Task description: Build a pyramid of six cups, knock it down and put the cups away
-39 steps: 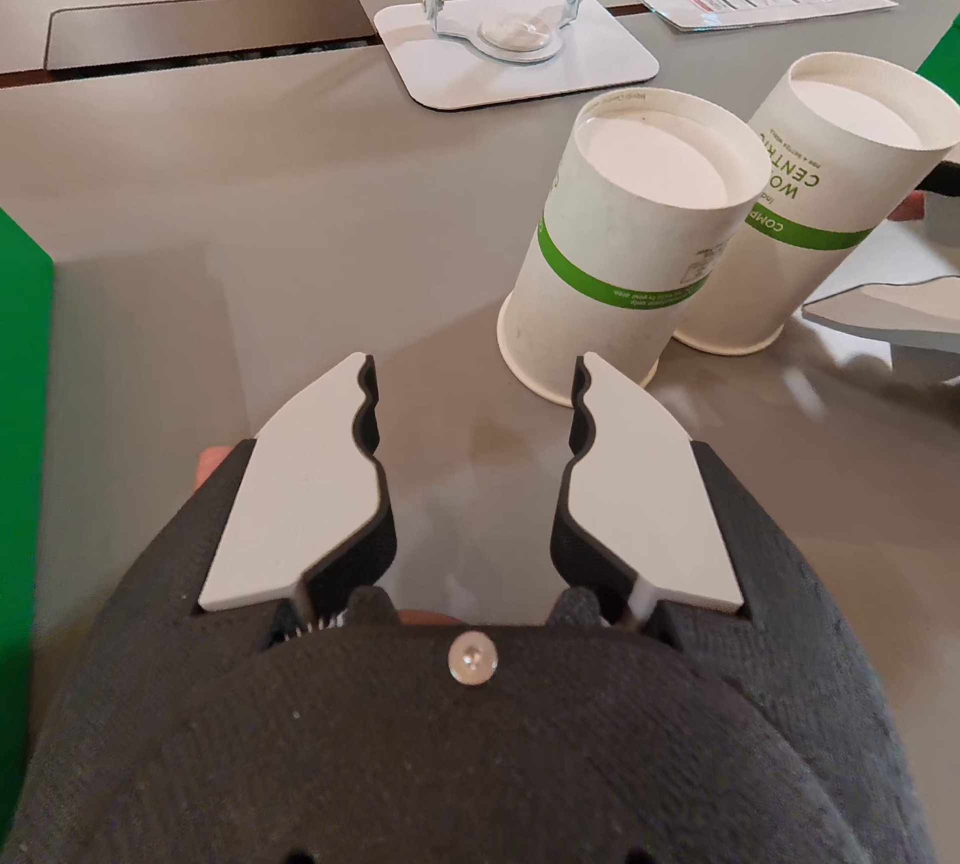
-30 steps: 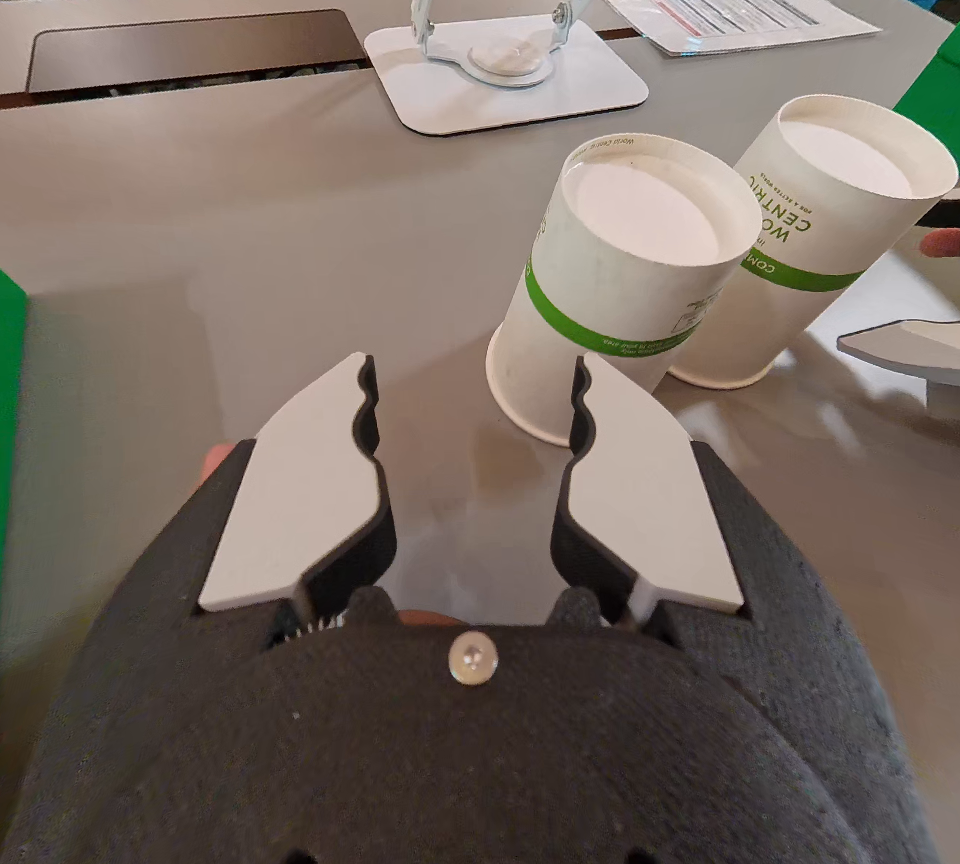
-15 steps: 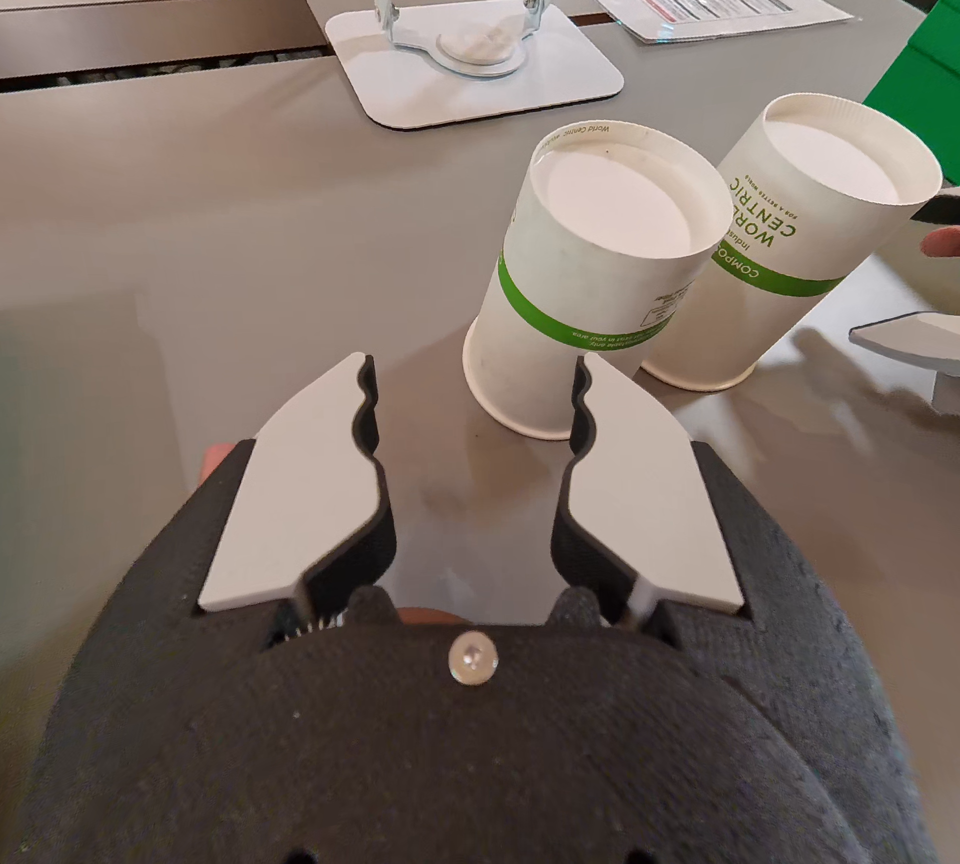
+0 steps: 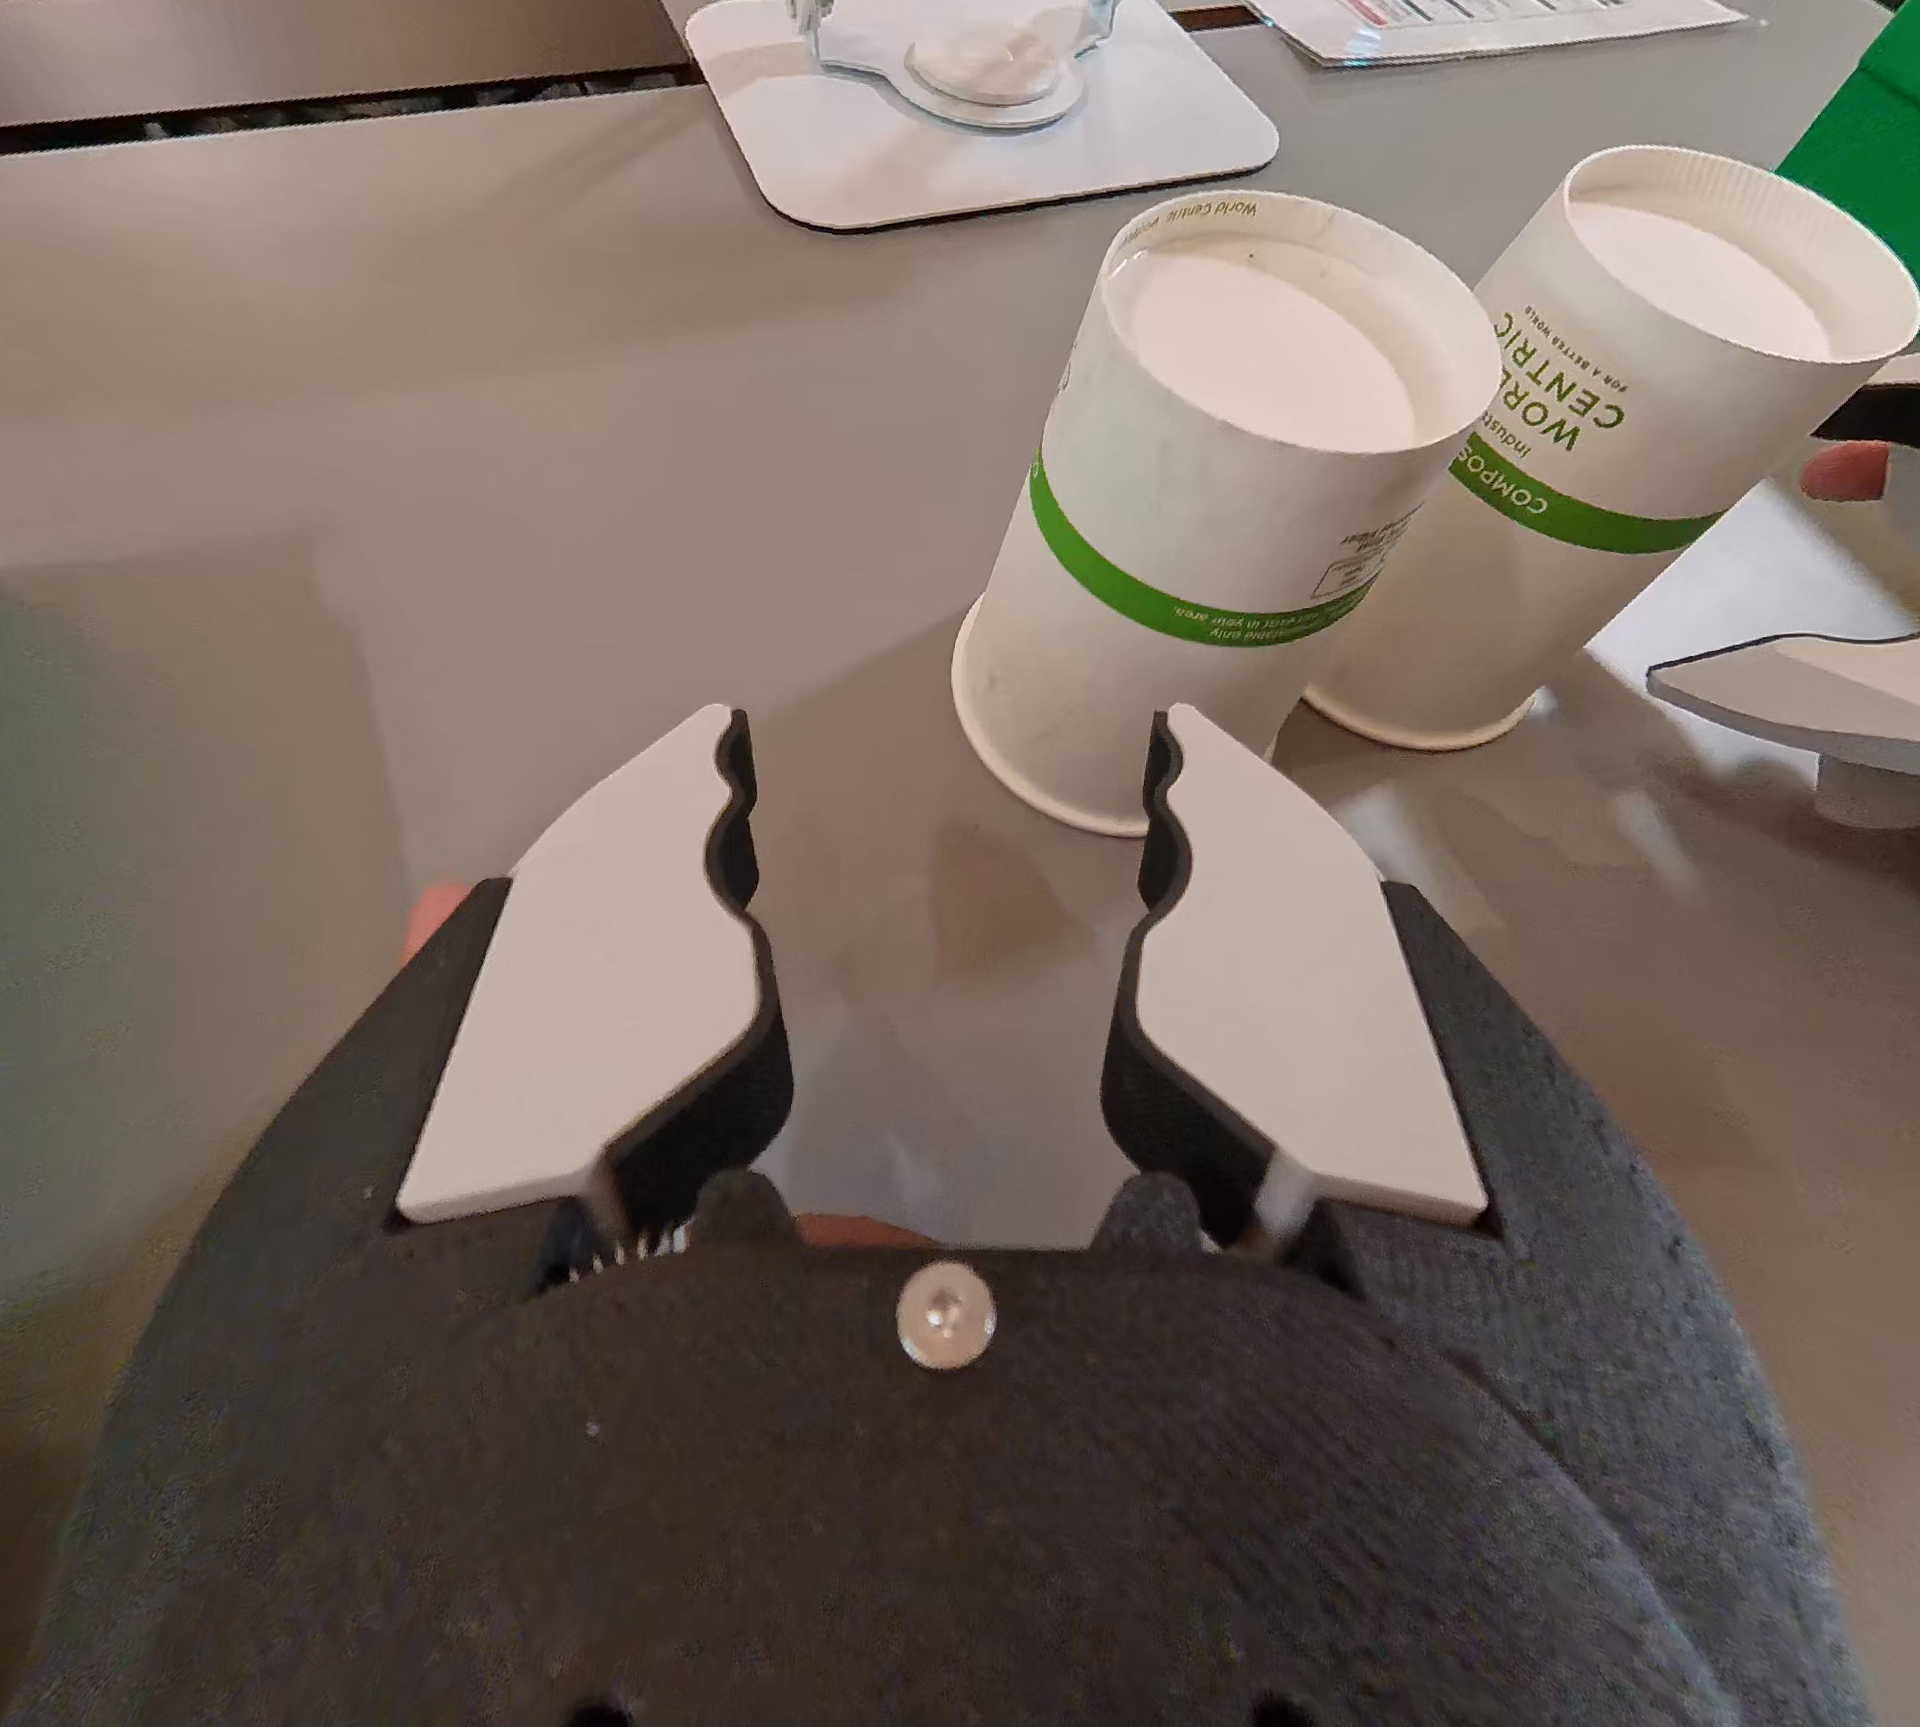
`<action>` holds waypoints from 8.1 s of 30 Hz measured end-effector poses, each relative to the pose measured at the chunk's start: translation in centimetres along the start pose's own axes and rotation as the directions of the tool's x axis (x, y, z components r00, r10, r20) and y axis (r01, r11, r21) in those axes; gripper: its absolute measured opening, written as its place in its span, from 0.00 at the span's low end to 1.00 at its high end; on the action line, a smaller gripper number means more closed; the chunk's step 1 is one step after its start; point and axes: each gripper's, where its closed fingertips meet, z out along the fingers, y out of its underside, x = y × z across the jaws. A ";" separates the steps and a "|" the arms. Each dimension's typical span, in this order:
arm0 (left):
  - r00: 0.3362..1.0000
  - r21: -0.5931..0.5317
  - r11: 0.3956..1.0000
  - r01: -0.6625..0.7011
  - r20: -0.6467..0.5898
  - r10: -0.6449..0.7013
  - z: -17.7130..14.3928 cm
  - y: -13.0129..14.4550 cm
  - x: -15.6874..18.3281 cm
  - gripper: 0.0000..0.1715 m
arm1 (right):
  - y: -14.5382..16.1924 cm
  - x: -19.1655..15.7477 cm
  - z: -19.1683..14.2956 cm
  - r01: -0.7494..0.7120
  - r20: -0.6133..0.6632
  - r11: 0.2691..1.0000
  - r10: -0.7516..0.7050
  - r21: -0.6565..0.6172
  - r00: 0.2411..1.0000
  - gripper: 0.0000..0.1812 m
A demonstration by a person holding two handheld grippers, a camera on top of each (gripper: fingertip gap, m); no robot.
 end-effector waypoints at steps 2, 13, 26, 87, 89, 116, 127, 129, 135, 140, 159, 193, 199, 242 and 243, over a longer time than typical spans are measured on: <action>1.000 -0.002 1.000 0.001 0.009 -0.001 -0.3 0.2 -0.2 0.43 | -0.2 -0.2 0.3 0.006 0.009 1.000 -0.006 0.002 1.000 0.44; 0.997 0.003 1.000 0.031 0.068 -0.031 -2.3 1.3 -2.1 0.43 | -1.2 -1.2 2.1 0.042 0.042 0.999 -0.042 0.005 0.998 0.41; 0.996 0.002 0.999 0.040 0.086 -0.040 -2.9 1.6 -2.7 0.43 | -1.4 -0.8 2.6 0.034 0.032 0.999 -0.034 0.002 0.999 0.39; 0.994 -0.003 0.999 0.040 0.100 -0.039 -3.3 2.0 -3.0 0.43 | -1.5 -0.6 3.0 0.044 0.021 0.999 -0.044 0.003 0.999 0.39; 0.994 -0.002 0.999 0.040 0.100 -0.040 -3.3 2.0 -3.0 0.43 | -1.5 -0.6 3.1 0.044 0.021 0.999 -0.044 0.002 0.999 0.39; 0.993 0.050 0.997 0.055 0.101 -0.060 -3.8 1.1 -3.0 0.41 | -13.4 -8.3 -3.0 -0.033 0.256 0.969 -0.032 0.246 0.966 0.51; 0.985 0.103 0.993 0.064 0.153 -0.079 -5.8 0.7 -4.0 0.40 | -28.5 -18.5 8.5 -0.111 0.558 0.955 -0.064 0.274 0.827 0.59; 0.984 0.089 0.993 0.076 0.157 -0.090 -6.0 1.3 -4.4 0.41 | -28.8 -20.4 10.9 -0.067 0.565 0.965 -0.093 0.256 0.820 0.60; 0.972 0.105 0.986 0.128 0.185 -0.146 -8.6 2.6 -5.7 0.41 | -27.6 -25.0 16.0 0.030 0.577 0.973 -0.161 0.229 0.801 0.62; 0.958 0.114 0.981 0.155 0.227 -0.178 -10.6 3.7 -7.0 0.40 | -26.6 -27.5 18.1 0.087 0.589 0.977 -0.187 0.194 0.786 0.60; 0.957 0.122 0.972 0.202 0.184 -0.223 -10.8 4.0 -6.5 0.39 | -25.9 -28.7 18.7 0.115 0.619 0.981 -0.187 0.155 0.763 0.57; 0.961 0.116 0.972 0.203 0.164 -0.221 -10.3 3.8 -6.2 0.39 | -28.2 -27.4 18.4 0.055 0.621 0.984 -0.148 0.166 0.770 0.54; 0.965 0.112 0.974 0.197 0.155 -0.213 -9.9 3.6 -5.9 0.39 | -25.6 -28.2 18.9 0.108 0.637 0.986 -0.165 0.128 0.753 0.59; 0.968 0.102 0.976 0.192 0.142 -0.205 -9.2 3.4 -5.6 0.39 | -26.1 -27.3 18.7 0.143 0.643 0.984 -0.176 0.103 0.745 0.62; 0.969 0.102 0.976 0.191 0.142 -0.204 -9.2 3.4 -5.6 0.38 | -26.0 -27.3 19.0 0.164 0.623 0.979 -0.201 0.117 0.756 0.61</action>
